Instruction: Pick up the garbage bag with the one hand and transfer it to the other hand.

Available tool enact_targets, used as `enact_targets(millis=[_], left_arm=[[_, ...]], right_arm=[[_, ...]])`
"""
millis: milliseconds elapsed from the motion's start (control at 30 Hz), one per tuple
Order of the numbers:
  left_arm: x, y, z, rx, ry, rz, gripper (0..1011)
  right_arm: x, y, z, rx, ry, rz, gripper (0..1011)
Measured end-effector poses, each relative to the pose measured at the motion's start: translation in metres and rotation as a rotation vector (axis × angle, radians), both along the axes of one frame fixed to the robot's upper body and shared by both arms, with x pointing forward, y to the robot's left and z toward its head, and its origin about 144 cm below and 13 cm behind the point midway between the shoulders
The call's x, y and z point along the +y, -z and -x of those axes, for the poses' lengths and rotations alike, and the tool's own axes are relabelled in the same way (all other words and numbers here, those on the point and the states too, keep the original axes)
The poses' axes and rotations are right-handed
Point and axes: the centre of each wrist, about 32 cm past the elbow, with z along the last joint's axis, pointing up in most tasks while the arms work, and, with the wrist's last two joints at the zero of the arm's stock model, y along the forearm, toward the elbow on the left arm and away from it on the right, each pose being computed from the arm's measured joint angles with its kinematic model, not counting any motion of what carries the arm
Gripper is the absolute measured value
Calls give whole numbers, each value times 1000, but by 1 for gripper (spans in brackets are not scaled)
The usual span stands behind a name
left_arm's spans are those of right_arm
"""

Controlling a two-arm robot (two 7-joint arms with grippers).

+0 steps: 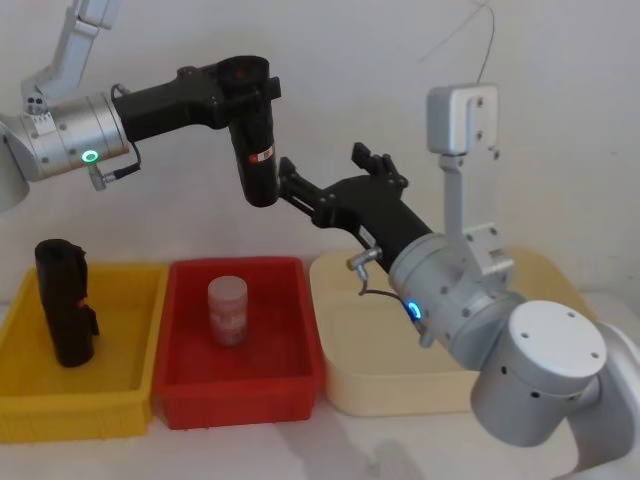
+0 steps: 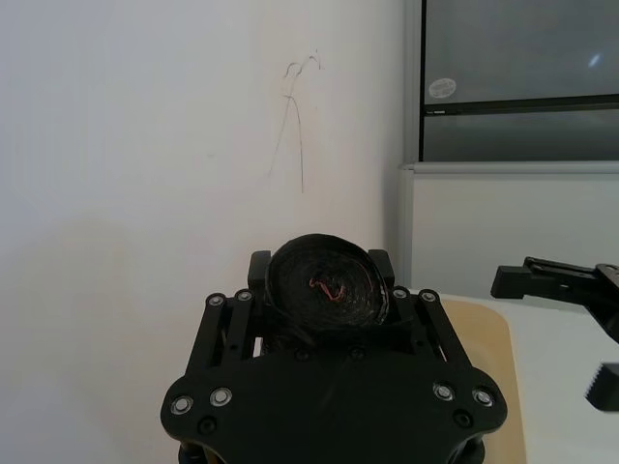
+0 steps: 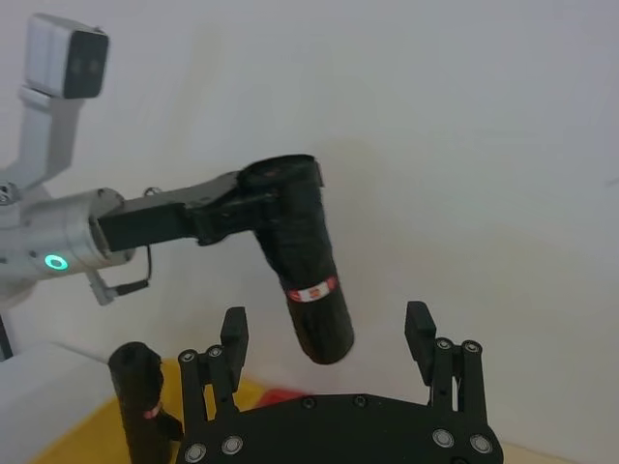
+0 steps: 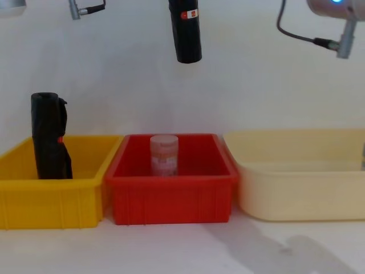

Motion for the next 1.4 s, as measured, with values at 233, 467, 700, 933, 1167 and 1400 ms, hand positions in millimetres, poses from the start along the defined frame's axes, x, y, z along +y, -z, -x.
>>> enact_targets(millis=[233, 467, 700, 933, 1167, 1400], left_arm=[[0, 0, 0, 0, 0, 0, 567], [0, 0, 0, 0, 0, 0, 567], [0, 0, 0, 0, 0, 0, 567], [0, 0, 0, 0, 0, 0, 567], [0, 0, 0, 0, 0, 0, 567], [0, 0, 0, 0, 0, 0, 567]], right_arm=[[15, -1, 0, -12, -9, 8, 1000], [27, -1, -3, -24, -11, 24, 1000], [39, 0, -7, -32, -8, 44, 1000], [50, 2, -13, -32, -1, 62, 1000], [59, 4, -22, -23, 14, 82, 1000], [67, 5, -31, -7, 30, 101, 1000]])
